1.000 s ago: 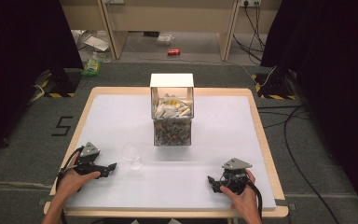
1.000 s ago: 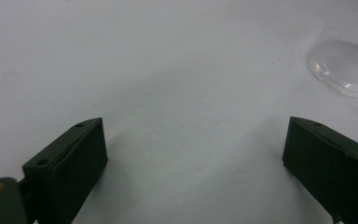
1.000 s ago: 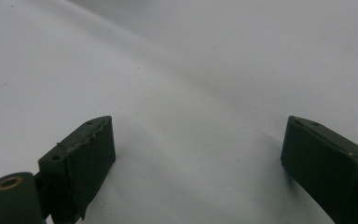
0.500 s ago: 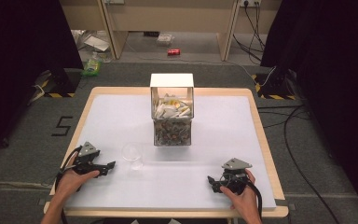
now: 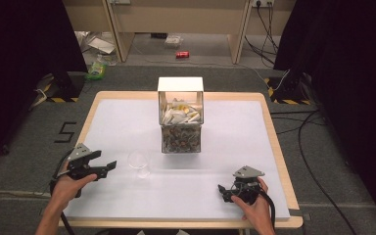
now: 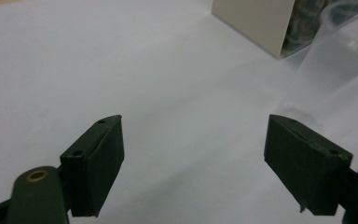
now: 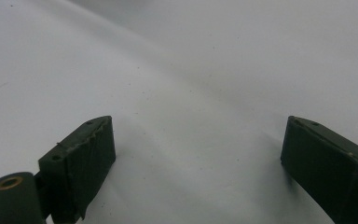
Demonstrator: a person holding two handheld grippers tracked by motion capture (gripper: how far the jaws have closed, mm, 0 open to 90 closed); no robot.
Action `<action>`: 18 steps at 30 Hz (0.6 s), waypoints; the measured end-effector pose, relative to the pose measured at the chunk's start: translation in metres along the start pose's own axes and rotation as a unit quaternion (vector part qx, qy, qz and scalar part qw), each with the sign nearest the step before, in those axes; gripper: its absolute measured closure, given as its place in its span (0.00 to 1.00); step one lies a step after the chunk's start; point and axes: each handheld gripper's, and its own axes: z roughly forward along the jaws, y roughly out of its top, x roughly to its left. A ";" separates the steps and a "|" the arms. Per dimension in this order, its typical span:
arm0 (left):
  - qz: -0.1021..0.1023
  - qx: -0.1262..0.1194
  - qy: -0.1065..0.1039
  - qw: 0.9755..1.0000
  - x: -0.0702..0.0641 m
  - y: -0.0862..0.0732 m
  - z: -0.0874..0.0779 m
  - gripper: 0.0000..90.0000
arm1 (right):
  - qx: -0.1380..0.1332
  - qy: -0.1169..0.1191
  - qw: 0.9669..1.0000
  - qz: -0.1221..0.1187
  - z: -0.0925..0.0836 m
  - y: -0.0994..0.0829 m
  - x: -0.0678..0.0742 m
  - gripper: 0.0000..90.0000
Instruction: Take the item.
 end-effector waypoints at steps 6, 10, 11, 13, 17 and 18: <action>-0.007 -0.039 -0.030 0.999 -0.009 0.019 -0.014 0.26 | 0.000 0.000 1.000 0.000 0.000 0.000 0.000 0.12; -0.007 -0.054 -0.039 0.998 -0.012 0.028 -0.019 0.29 | 0.000 0.000 1.000 0.001 0.000 0.000 0.000 0.12; -0.006 -0.061 -0.046 0.997 -0.016 0.035 -0.022 0.29 | 0.000 0.000 1.000 0.001 0.000 0.000 0.000 0.12; -0.004 -0.063 -0.048 0.997 -0.018 0.038 -0.023 0.31 | 0.000 0.000 1.000 0.001 0.000 0.000 0.000 0.12; 0.015 -0.078 -0.065 0.995 -0.029 0.057 -0.029 0.34 | 0.000 0.000 1.000 0.000 0.000 0.000 0.000 0.12; 0.018 -0.079 -0.069 0.994 -0.032 0.061 -0.030 0.34 | 0.000 0.000 1.000 0.000 0.000 0.000 0.000 0.12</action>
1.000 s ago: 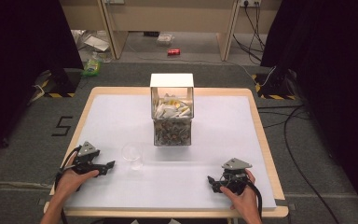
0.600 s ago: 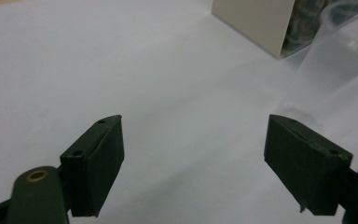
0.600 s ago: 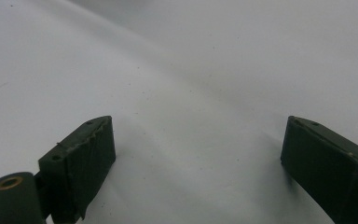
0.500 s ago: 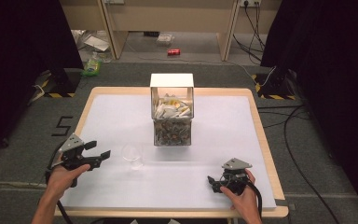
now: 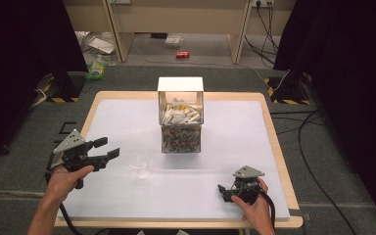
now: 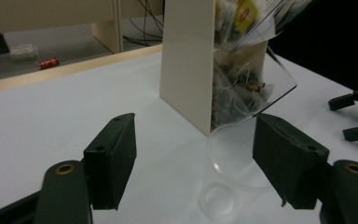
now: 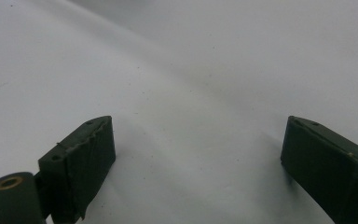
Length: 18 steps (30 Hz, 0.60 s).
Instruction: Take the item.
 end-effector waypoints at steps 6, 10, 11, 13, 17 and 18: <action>0.013 -0.002 -0.017 1.000 -0.009 0.016 0.004 0.35 | 0.000 0.000 1.000 0.000 0.000 0.000 0.000 0.12; 0.015 -0.004 -0.034 0.999 -0.014 0.027 0.007 0.39 | 0.000 0.000 1.000 0.000 0.000 0.000 0.000 0.12; 0.017 -0.009 -0.042 0.999 -0.017 0.034 0.009 0.41 | 0.000 0.000 1.000 0.000 0.000 0.000 0.000 0.12; 0.019 -0.012 -0.051 0.998 -0.020 0.040 0.011 0.42 | 0.000 0.000 1.000 0.000 0.000 0.000 0.000 0.12; 0.029 -0.014 -0.060 0.998 -0.026 0.052 0.016 0.44 | 0.000 0.000 1.000 0.000 0.000 0.000 0.000 0.12; 0.030 -0.014 -0.061 0.998 -0.026 0.054 0.018 0.45 | 0.000 0.000 1.000 0.000 0.000 0.000 0.000 0.12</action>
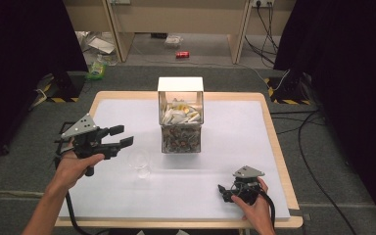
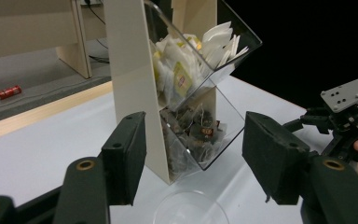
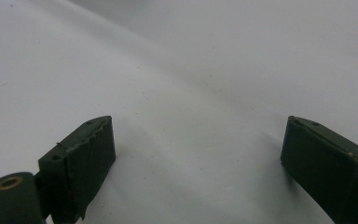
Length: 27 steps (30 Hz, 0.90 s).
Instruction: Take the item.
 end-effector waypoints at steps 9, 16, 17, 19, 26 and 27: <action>0.001 -0.004 -0.009 1.000 -0.002 0.010 0.011 0.50 | 0.000 0.000 1.000 0.000 0.000 0.000 0.000 0.12; 0.014 0.002 -0.016 1.000 -0.008 0.021 0.020 0.52 | 0.000 0.000 1.000 0.000 0.000 0.000 0.000 0.12; 0.014 0.002 -0.016 1.000 -0.008 0.021 0.020 0.52 | 0.000 0.000 1.000 0.000 0.000 0.000 0.000 0.12; 0.018 0.003 -0.014 1.000 -0.010 0.025 0.024 0.52 | 0.000 -0.001 1.000 -0.002 0.000 0.000 0.000 0.12; 0.026 0.003 -0.015 1.000 -0.013 0.032 0.031 0.54 | 0.000 0.000 1.000 -0.003 0.000 0.000 0.000 0.12; 0.028 0.003 -0.018 0.999 -0.014 0.034 0.034 0.54 | 0.000 0.000 1.000 -0.003 0.000 0.000 0.000 0.12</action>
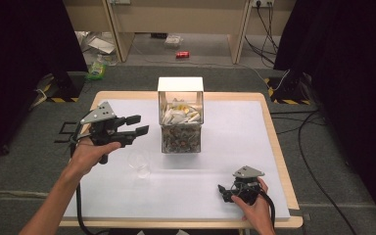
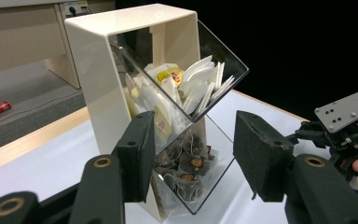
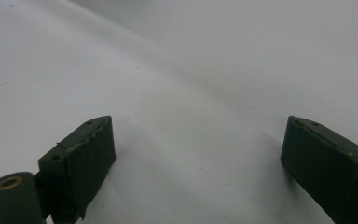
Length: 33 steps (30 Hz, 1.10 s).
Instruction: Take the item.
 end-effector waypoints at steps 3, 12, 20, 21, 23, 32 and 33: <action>0.008 0.001 -0.003 1.000 -0.002 0.004 0.005 0.54 | 0.000 0.000 1.000 0.000 0.000 0.000 0.000 0.12; 0.021 0.002 -0.005 1.000 -0.005 0.015 0.024 0.56 | 0.001 0.000 1.000 0.000 0.000 0.000 0.000 0.12; 0.034 0.000 -0.021 0.999 -0.010 0.027 0.041 0.59 | 0.001 0.000 1.000 0.000 0.000 0.000 0.000 0.12; 0.036 0.001 -0.020 0.999 -0.011 0.029 0.046 0.59 | 0.001 0.000 1.000 0.001 0.000 0.000 0.000 0.12; 0.035 0.002 -0.023 0.999 -0.011 0.031 0.052 0.60 | 0.001 0.000 1.000 0.000 0.000 0.000 0.000 0.12; 0.035 0.006 -0.021 0.999 -0.005 0.035 0.069 0.62 | 0.001 0.000 1.000 0.000 0.000 0.000 0.000 0.12; 0.034 0.007 -0.020 0.999 -0.004 0.036 0.071 0.62 | 0.001 0.000 1.000 0.000 0.000 0.000 0.000 0.12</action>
